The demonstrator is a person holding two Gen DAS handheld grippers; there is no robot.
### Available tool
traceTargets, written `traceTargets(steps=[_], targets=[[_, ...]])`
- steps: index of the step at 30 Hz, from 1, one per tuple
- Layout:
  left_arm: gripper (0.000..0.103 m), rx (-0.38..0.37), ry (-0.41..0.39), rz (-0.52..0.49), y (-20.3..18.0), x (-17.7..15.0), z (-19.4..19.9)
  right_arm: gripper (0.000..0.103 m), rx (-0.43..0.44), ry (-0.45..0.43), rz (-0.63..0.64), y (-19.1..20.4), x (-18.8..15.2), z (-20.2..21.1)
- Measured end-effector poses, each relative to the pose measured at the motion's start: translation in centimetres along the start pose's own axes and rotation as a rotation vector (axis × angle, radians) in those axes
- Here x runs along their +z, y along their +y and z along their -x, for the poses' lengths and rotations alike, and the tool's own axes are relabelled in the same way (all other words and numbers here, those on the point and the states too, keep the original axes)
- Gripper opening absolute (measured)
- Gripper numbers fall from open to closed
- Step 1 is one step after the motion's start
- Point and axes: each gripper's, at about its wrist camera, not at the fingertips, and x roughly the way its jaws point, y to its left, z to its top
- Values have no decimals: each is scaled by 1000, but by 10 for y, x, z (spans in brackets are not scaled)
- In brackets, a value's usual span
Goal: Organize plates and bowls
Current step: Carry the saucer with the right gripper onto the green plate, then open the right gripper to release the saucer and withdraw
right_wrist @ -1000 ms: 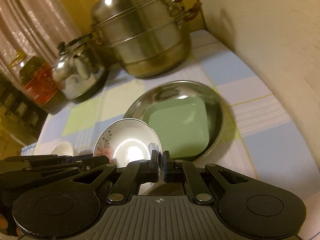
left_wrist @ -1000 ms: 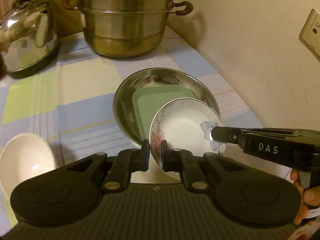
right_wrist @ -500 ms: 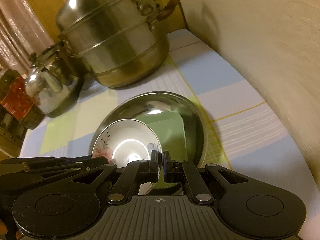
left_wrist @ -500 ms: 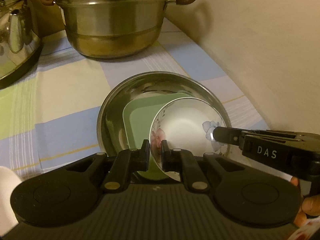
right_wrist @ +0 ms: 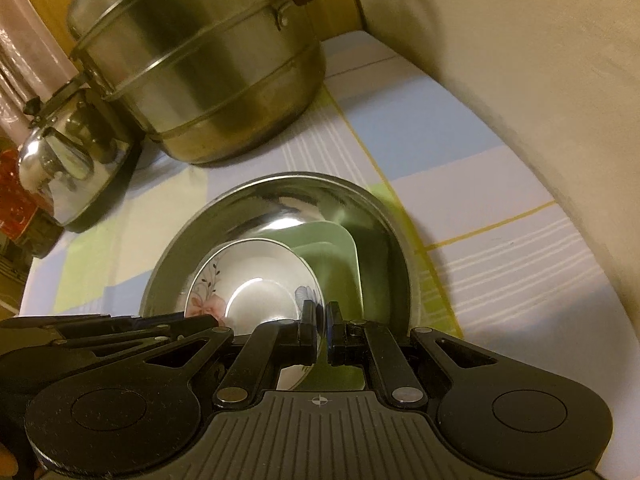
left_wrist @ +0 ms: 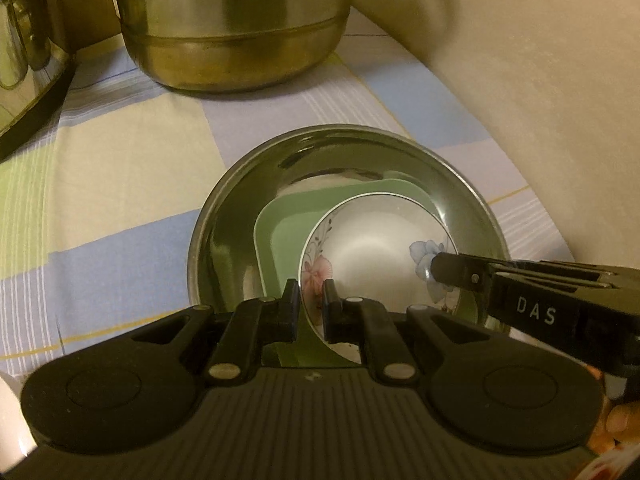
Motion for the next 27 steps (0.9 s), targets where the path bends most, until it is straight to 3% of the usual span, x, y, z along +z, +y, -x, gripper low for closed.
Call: traceTargets(steps=[27], targets=[[13,-6,14,31,1,1,-6,5,-20,5,21,2,-1,-9]])
